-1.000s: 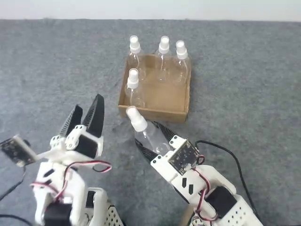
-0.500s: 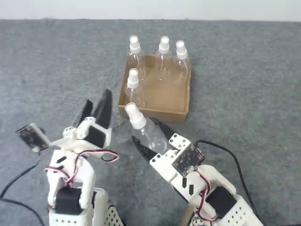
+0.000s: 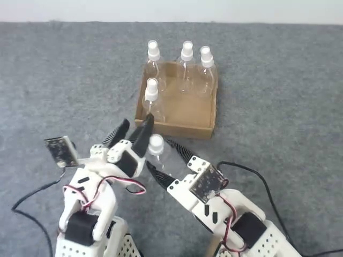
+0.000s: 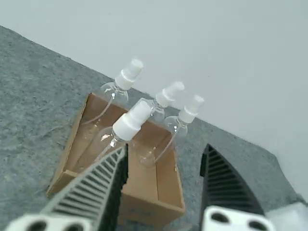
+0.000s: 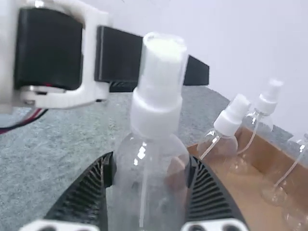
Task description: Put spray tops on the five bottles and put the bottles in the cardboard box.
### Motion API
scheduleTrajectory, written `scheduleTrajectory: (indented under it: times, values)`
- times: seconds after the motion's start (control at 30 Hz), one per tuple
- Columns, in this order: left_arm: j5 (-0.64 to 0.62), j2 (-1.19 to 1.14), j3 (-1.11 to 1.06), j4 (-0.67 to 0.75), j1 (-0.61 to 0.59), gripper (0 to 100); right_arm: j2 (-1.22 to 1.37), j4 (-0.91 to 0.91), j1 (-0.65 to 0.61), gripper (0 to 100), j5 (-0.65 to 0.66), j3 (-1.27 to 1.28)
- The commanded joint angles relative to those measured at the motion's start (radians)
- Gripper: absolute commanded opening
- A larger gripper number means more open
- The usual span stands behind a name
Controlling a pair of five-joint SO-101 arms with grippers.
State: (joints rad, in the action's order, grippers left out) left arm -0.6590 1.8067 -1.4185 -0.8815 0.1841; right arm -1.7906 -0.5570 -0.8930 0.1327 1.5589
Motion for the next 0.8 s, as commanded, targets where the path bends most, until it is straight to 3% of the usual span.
scheduleTrajectory:
  times: [0.0, 0.17, 0.77]
  values:
    - [0.034, 0.017, 0.042, -0.078, 0.061, 23, -0.022, 0.018, -0.018, 0.6, 0.018, -0.012]
    - [0.057, 0.017, 0.061, -0.144, 0.132, 23, -0.022, 0.018, -0.018, 0.6, 0.018, -0.011]
    - [0.1, 0.018, 0.061, -0.143, 0.109, 23, -0.022, -0.025, -0.016, 0.6, 0.018, -0.009]
